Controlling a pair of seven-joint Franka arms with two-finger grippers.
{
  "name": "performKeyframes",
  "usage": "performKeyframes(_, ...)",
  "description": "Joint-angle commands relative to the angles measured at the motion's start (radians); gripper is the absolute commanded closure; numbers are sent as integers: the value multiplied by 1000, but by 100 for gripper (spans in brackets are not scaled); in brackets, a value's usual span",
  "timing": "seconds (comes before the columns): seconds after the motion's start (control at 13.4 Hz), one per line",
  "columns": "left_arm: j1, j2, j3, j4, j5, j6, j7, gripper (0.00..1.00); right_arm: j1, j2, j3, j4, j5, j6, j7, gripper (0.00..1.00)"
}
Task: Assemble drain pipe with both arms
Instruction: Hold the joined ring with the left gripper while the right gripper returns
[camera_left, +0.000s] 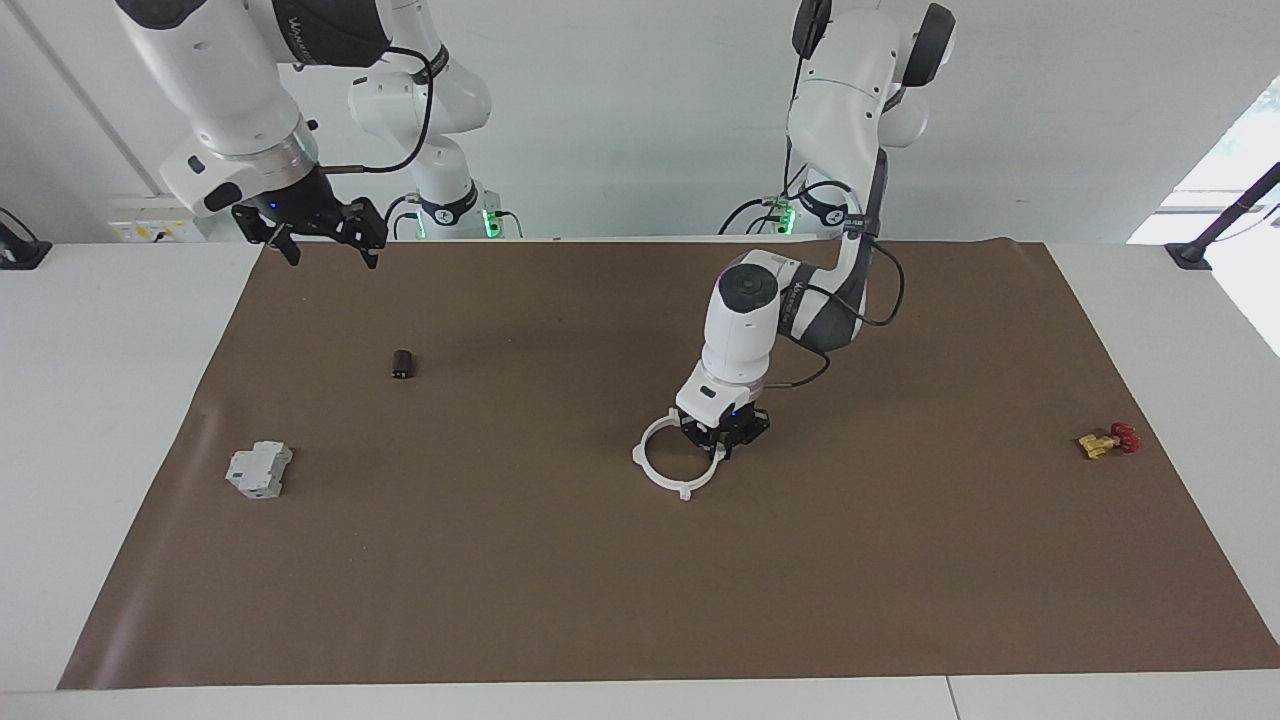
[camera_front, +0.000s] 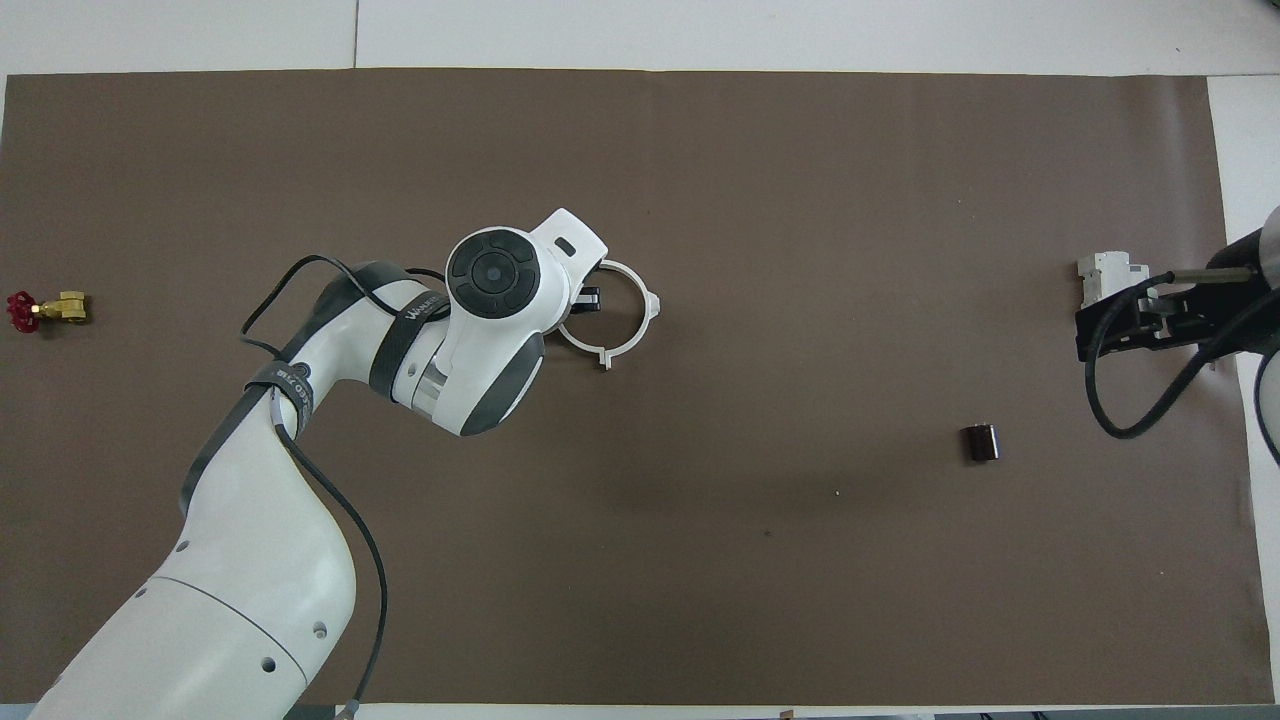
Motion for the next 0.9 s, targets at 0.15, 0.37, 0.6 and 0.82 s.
performKeyframes(0.15,-23,-17,12,-43,16,8,-17,100,-12,-12,-3,-18,23,39,-27,0)
performKeyframes(0.37,-21,-17,12,-42,16,11,-16,100,-11,-12,-3,-18,23,47,-24,0)
performKeyframes(0.6,-12,-16,8,-39,13,16,-17,64,-11,-12,-3,-18,23,51,-28,0)
performKeyframes(0.82,-9,-16,8,-37,13,20,-19,26,-9,-10,-3,-16,23,56,-28,0)
